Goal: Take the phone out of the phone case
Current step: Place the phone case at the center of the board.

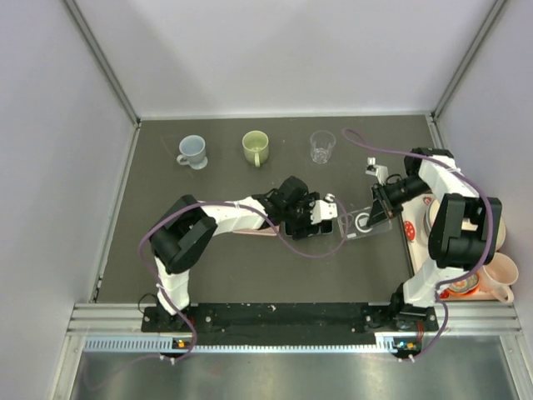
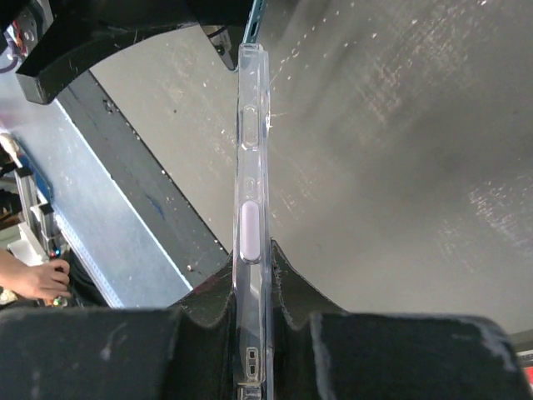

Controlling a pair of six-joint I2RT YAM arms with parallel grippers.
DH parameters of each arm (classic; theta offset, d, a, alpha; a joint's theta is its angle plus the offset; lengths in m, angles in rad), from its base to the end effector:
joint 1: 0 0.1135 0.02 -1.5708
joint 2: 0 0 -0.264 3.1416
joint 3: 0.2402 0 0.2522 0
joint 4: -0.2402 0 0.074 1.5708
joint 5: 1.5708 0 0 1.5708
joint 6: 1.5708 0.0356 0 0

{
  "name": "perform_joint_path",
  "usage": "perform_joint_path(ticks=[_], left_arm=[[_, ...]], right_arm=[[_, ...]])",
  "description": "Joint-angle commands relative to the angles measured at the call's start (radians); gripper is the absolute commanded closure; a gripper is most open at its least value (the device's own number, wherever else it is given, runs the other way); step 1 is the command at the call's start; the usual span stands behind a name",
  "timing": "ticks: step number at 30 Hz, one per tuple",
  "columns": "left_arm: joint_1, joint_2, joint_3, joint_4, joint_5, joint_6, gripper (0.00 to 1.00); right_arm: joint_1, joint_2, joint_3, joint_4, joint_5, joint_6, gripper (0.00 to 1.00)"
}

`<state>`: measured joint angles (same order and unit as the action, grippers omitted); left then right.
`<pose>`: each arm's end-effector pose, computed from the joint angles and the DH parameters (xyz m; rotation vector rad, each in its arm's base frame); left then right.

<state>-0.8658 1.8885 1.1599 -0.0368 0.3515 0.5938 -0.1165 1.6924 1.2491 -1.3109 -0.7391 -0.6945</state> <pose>0.2516 -0.3146 0.1715 1.6882 1.6222 -0.5456 0.2816 -0.0088 0.2261 -0.7036 2.7171 1.1001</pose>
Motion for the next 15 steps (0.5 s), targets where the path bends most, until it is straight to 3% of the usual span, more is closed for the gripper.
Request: perform_joint_path(ticks=[1, 15], left_arm=[[-0.007, 0.015, 0.081, 0.041, -0.003, -0.026, 1.0], [-0.032, 0.13, 0.208, -0.057, -0.016, -0.029, 1.0]], right_arm=[[-0.026, 0.012, -0.01, -0.034, 0.014, -0.04, 1.0], [-0.144, 0.107, 0.032, 0.087, 0.033, 0.036, 1.0]])
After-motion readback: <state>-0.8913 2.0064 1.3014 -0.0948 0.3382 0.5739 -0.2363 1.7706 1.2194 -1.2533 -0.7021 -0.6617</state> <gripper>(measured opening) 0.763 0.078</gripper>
